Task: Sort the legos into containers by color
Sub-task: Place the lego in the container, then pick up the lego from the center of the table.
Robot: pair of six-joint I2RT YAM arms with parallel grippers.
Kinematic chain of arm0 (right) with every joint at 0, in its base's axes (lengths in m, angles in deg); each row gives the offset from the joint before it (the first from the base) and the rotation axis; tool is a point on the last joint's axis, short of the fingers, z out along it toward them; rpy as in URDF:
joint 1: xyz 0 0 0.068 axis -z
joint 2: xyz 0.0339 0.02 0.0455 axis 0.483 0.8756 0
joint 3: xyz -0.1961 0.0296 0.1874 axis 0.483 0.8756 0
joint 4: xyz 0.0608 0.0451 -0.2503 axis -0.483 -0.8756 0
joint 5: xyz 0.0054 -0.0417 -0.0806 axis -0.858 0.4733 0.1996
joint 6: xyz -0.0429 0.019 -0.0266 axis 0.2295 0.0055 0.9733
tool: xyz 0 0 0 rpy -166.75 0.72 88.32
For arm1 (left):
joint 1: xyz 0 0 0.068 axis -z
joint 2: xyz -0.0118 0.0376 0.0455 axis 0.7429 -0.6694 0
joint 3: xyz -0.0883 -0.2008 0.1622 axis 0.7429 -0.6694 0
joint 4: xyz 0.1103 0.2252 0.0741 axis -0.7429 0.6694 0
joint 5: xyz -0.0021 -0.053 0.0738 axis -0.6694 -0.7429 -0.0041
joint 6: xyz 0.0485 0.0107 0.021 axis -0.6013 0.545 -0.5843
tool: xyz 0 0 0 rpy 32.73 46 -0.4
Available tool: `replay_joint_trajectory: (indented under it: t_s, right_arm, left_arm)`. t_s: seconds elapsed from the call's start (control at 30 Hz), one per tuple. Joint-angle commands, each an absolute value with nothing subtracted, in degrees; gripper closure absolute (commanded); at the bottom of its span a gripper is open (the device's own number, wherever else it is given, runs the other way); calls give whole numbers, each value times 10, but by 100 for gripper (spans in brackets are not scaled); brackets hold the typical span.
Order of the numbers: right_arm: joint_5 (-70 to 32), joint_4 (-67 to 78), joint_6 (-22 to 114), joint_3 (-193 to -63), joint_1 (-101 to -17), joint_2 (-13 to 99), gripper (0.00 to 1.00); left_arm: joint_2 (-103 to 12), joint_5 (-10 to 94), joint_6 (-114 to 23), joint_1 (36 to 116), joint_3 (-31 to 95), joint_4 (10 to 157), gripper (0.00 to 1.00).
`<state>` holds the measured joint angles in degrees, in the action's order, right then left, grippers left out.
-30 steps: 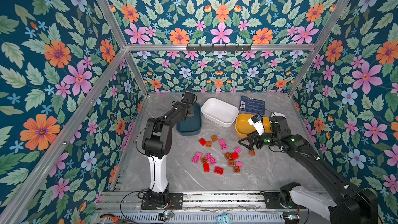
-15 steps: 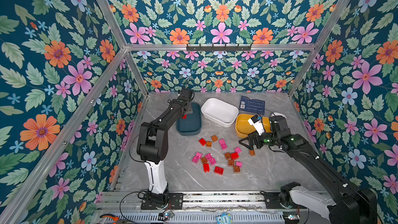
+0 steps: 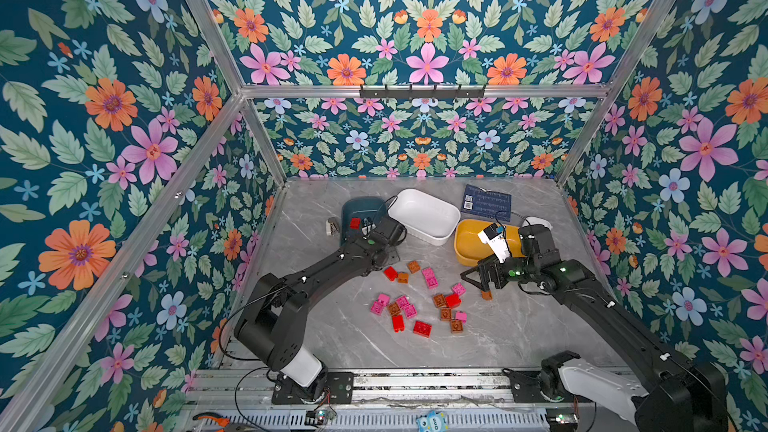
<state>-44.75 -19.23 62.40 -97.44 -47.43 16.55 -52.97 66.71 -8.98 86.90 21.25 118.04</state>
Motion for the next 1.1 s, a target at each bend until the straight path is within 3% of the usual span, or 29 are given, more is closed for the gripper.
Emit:
replay_joint_trajectory:
  t_s: [0.0,0.73,1.07]
  right_arm:
    - [-457,-185,627,-974,-474,163,1]
    - [-448,-214,643,-960,-474,148,1]
    - [-447,-219,643,-963,-474,147,1]
  left_arm:
    - [-550,690,-6,890,219,1174,33]
    - [-675,702,25,914,221,1161,48]
    - [-661,704,-8,910,227,1173,71]
